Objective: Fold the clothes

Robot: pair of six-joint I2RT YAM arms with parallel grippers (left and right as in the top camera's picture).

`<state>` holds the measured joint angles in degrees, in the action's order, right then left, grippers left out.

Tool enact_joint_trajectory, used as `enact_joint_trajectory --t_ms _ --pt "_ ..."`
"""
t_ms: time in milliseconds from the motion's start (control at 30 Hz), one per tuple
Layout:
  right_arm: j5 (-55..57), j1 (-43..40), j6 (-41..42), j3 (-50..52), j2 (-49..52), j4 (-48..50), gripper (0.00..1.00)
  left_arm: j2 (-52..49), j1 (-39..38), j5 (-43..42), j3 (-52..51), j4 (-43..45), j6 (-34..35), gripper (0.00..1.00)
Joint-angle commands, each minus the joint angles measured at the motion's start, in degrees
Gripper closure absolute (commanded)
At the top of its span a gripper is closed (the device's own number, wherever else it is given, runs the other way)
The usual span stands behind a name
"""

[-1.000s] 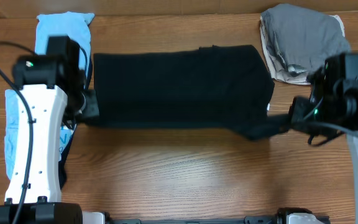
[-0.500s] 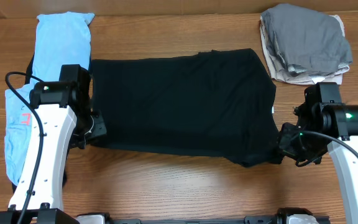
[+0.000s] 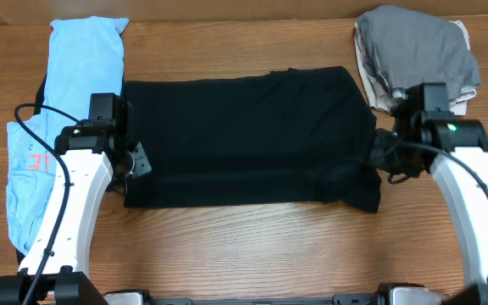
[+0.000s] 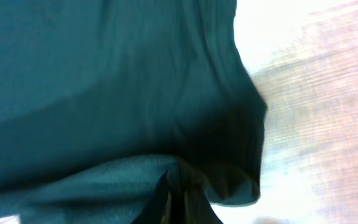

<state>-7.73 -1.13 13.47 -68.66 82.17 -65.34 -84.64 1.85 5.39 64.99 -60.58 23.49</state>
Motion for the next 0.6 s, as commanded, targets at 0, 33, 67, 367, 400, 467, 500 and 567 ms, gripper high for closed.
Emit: enact_joint_trajectory --t_ms 0,33,67,367,400,467,500,567 --pt "-0.3 -0.1 -2.1 0.1 4.7 3.7 0.96 0.4 0.0 2.1 -0.3 3.8 1.4 0.96" --pt "-0.7 -0.1 -2.9 0.1 5.7 5.3 0.96 0.3 0.0 2.1 -0.3 4.6 1.4 0.96" --pt "-1.3 0.0 -3.5 0.1 6.6 6.7 0.96 0.0 0.0 2.1 -0.3 5.4 1.4 0.96" --pt "-2.5 -0.1 -3.7 0.1 8.6 16.9 0.96 -5.4 0.0 2.1 -0.4 10.3 1.4 0.96" --pt "-2.5 -0.1 -3.7 0.1 8.7 17.4 0.96 -6.2 0.0 2.1 -0.4 11.0 1.4 0.96" --pt "-2.5 -0.1 -3.7 0.1 8.9 17.8 0.96 -7.9 0.0 2.1 -0.4 12.4 1.4 0.96" --pt "-2.5 -0.1 -3.7 0.1 9.1 17.8 0.96 -8.8 0.0 2.1 -0.4 13.0 1.4 0.96" --pt "-2.5 -0.1 -3.7 0.1 10.0 17.6 0.96 -10.4 0.0 2.0 -0.4 14.2 1.4 0.96"
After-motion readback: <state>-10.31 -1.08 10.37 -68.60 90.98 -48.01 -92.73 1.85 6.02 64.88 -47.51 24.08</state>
